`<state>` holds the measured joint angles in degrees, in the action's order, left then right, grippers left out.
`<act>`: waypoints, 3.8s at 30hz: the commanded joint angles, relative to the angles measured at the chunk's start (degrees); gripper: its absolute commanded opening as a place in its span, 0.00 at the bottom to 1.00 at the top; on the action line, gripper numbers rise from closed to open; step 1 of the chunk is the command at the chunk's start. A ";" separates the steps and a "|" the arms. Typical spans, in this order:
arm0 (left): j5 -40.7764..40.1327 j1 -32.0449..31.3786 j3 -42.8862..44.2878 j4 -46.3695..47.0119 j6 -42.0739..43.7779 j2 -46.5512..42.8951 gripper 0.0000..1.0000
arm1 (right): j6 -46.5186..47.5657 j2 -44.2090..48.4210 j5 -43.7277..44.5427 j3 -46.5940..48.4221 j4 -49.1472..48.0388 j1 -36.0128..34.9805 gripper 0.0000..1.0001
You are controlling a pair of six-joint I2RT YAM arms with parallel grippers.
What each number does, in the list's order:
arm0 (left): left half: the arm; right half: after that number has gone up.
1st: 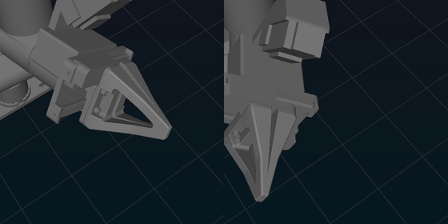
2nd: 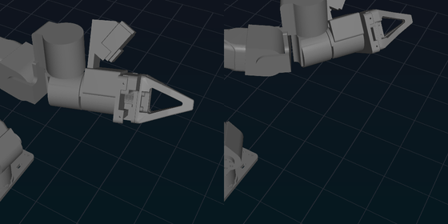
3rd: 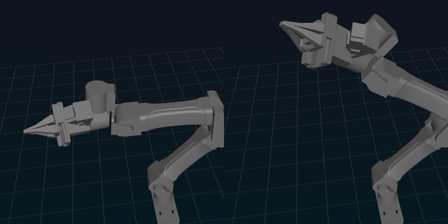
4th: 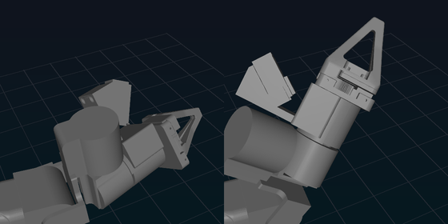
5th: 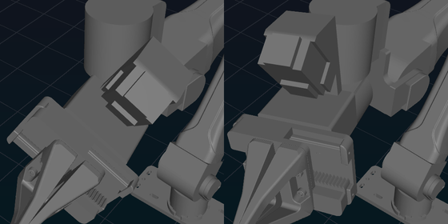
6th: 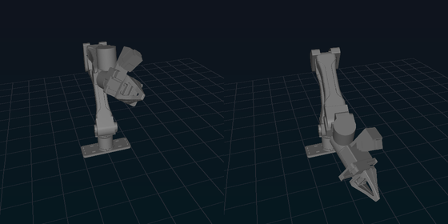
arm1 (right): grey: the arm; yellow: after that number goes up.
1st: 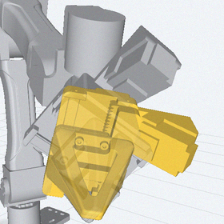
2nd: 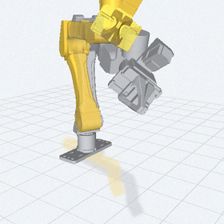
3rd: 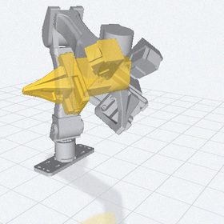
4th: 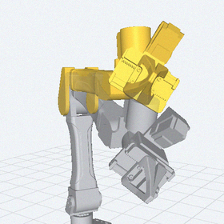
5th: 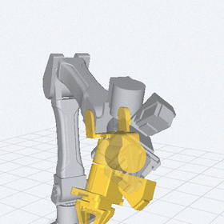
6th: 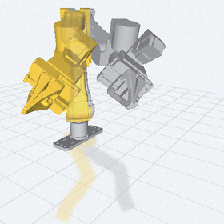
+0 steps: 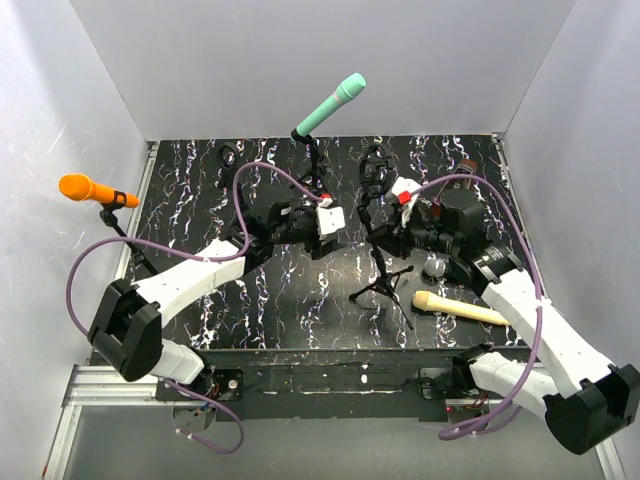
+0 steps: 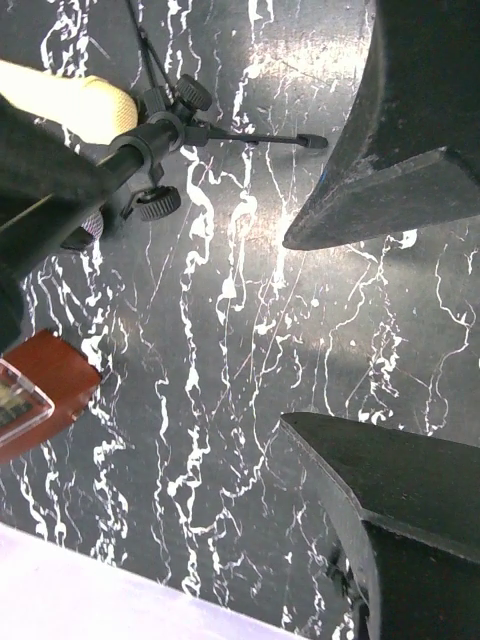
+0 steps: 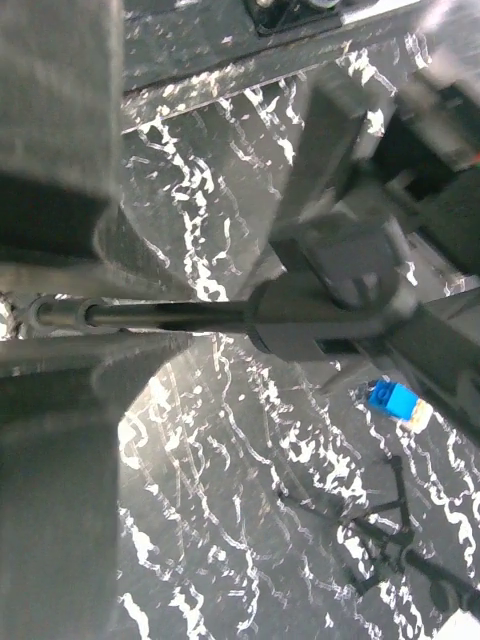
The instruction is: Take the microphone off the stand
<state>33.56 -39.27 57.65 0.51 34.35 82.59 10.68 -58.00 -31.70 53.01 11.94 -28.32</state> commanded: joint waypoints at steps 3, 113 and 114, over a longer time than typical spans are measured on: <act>-3.24 0.24 -1.13 -1.31 -4.73 -3.40 0.66 | -3.38 5.69 6.74 -2.82 3.44 -0.16 0.43; 7.48 4.37 -3.07 -2.53 31.55 -2.87 0.58 | 17.01 -28.66 -31.58 23.89 9.68 0.10 0.11; 8.27 4.37 -2.63 -3.41 33.14 -2.78 0.53 | 17.01 -28.66 -31.40 23.98 9.68 0.10 0.11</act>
<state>40.34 -34.35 54.54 -6.76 53.12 81.91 27.83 -87.39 -61.69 74.59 22.39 -28.34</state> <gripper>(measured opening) 0.600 0.195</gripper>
